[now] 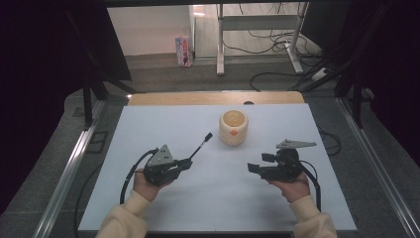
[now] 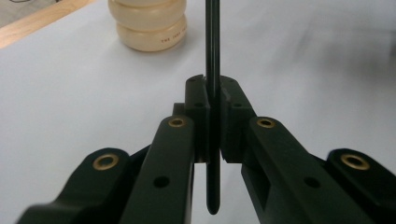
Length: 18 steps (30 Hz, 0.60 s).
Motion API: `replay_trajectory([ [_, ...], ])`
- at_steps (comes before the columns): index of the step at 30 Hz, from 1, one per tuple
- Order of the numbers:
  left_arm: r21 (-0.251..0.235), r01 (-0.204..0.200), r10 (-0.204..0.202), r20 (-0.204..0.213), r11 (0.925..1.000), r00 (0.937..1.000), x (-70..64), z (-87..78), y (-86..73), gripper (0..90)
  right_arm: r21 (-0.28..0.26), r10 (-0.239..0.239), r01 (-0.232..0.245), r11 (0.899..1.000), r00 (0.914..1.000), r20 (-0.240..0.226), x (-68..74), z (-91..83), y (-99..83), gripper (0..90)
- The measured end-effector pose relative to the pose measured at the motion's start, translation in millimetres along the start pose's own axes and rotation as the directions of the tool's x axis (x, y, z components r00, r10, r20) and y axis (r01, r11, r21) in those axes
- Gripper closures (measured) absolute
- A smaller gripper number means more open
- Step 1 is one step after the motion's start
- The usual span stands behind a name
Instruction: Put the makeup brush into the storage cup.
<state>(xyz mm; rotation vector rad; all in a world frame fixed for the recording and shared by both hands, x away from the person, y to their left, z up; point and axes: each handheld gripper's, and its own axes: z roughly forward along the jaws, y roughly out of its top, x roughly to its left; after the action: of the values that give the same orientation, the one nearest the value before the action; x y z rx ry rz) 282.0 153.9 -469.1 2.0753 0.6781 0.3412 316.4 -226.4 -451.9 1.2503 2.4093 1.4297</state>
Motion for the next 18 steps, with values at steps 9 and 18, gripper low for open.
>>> replay_trajectory([
  [9,-0.002,-0.006,0.006,0.010,1.0000,0.9999,-6.9,11.4,5.8,84.6,-0.108,0.047,-0.055,0.993,0.9961,-0.074,10.4,12.1,0.5,19.8],
  [18,0.003,-0.015,0.015,0.009,0.9999,0.9998,-12.2,19.8,8.8,84.5,-0.119,0.052,-0.065,0.991,0.9926,-0.110,21.7,29.6,-0.1,22.8],
])
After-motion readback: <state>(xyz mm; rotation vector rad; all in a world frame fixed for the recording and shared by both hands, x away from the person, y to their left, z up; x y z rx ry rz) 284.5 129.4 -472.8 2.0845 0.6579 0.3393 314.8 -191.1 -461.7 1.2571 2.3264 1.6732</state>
